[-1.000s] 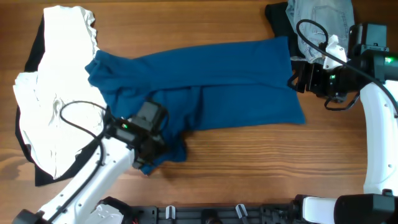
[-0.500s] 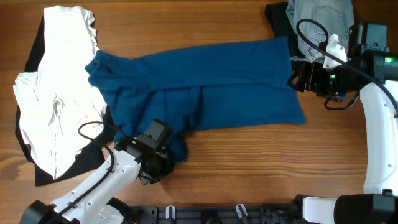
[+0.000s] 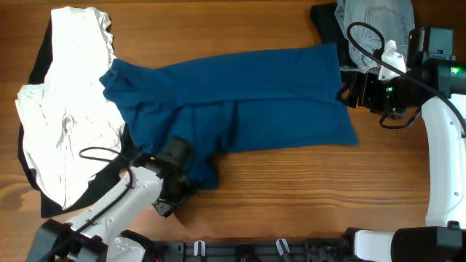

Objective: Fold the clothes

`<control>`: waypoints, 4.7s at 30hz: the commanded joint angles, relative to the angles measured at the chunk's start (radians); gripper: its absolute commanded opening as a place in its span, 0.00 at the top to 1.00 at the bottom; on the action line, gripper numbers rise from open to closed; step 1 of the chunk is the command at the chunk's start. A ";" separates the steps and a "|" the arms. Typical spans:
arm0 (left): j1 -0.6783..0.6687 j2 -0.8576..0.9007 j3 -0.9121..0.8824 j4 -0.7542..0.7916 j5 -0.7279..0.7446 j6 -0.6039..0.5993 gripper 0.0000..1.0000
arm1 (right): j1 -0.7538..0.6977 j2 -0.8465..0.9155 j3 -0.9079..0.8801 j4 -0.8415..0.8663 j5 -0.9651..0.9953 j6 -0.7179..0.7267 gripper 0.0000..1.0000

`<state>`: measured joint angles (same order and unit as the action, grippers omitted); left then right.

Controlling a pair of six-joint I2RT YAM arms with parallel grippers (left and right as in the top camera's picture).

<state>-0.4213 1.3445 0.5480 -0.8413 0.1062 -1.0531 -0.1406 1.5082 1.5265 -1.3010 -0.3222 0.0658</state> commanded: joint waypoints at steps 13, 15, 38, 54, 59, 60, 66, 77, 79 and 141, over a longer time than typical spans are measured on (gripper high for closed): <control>0.222 0.011 0.194 0.202 -0.082 0.217 0.44 | 0.003 -0.008 -0.002 0.024 -0.015 -0.013 0.19; 0.222 0.025 0.194 0.223 -0.124 0.222 0.44 | 0.003 -0.008 -0.002 0.029 -0.016 -0.013 0.19; 0.220 -0.035 0.254 -0.250 0.002 0.274 0.63 | 0.003 -0.008 -0.002 0.037 -0.016 -0.015 0.18; 0.221 0.251 0.125 0.154 0.033 0.290 0.49 | 0.003 -0.008 -0.003 0.023 -0.019 -0.040 0.17; 0.220 0.319 0.125 0.170 0.008 0.290 0.60 | 0.003 -0.008 -0.003 0.029 -0.019 -0.040 0.17; 0.220 0.322 0.125 0.170 0.008 0.290 0.74 | 0.003 -0.008 -0.003 0.029 -0.019 -0.040 0.17; 0.222 0.312 0.129 0.130 0.008 0.320 0.96 | 0.003 -0.008 -0.003 0.023 -0.015 -0.040 0.17; 0.224 0.045 0.551 -0.423 -0.098 0.377 0.96 | 0.003 -0.008 -0.136 -0.001 0.085 0.073 0.18; 0.224 0.005 0.586 -0.444 -0.127 0.377 0.96 | 0.003 -0.008 -0.192 0.018 0.092 0.098 0.18; 0.220 -0.293 0.622 -0.432 -0.059 0.377 0.96 | -0.211 -0.348 -0.445 -0.005 0.111 0.180 0.96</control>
<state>-0.2020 1.0622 1.1503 -1.3792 0.0437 -0.6884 -0.3443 1.1305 1.0630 -1.3384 -0.2096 0.2665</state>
